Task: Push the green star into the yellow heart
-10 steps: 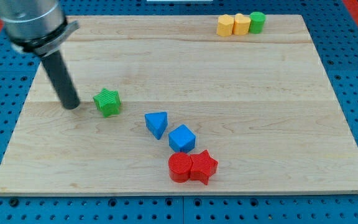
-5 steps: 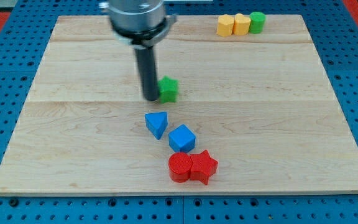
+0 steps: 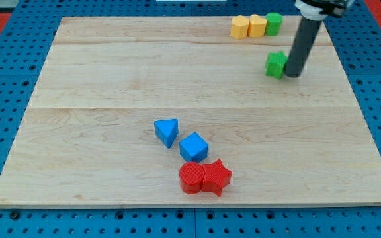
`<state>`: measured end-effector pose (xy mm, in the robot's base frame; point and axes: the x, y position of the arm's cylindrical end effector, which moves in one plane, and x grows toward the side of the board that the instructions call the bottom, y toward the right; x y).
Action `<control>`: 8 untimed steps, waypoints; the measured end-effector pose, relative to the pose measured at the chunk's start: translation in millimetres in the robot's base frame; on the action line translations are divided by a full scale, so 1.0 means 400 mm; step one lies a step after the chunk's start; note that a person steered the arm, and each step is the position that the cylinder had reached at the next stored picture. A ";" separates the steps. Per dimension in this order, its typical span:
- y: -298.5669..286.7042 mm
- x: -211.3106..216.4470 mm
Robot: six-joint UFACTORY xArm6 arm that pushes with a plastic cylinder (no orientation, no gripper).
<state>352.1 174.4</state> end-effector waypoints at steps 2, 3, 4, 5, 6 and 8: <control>-0.075 -0.094; -0.077 -0.160; -0.051 -0.059; -0.199 -0.044; -0.236 -0.137; -0.080 -0.163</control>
<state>287.0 142.4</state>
